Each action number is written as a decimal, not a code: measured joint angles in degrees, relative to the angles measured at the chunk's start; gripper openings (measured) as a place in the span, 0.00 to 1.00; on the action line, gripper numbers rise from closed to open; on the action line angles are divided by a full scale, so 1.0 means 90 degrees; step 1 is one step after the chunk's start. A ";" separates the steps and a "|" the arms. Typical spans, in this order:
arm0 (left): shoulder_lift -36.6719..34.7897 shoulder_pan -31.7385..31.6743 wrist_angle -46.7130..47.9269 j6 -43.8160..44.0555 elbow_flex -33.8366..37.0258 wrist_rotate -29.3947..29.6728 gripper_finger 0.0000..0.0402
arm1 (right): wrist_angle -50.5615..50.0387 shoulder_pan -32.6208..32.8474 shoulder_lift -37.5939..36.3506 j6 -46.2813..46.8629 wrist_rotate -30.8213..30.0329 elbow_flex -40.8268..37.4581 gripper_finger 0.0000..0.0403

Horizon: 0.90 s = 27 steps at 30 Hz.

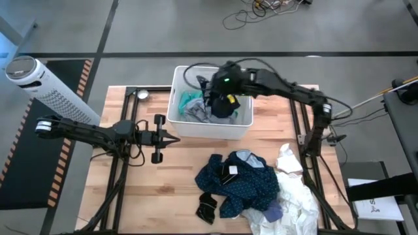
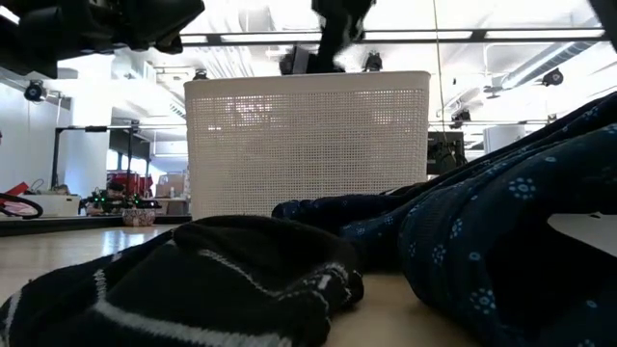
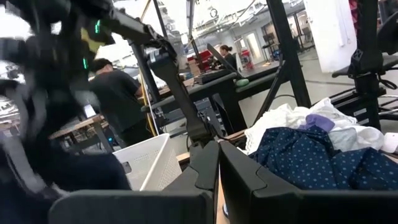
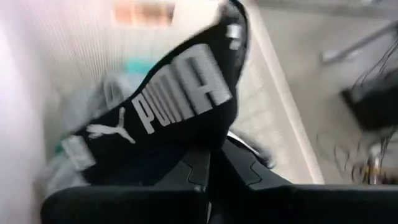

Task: Sort clothes
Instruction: Put the blue underwear into the laundry organizer, then put the black sock into the laundry organizer

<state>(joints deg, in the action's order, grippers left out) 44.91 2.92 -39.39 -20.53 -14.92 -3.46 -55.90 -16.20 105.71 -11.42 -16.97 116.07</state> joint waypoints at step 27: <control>0.0000 0.0000 -0.0010 0.0002 -0.0007 0.0006 0.00 | -0.2187 0.0359 0.0258 0.0471 0.0981 0.1692 0.57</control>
<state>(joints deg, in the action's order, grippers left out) 44.91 2.92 -39.48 -20.51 -14.98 -3.41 -75.58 -12.97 108.04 -7.19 -8.14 131.30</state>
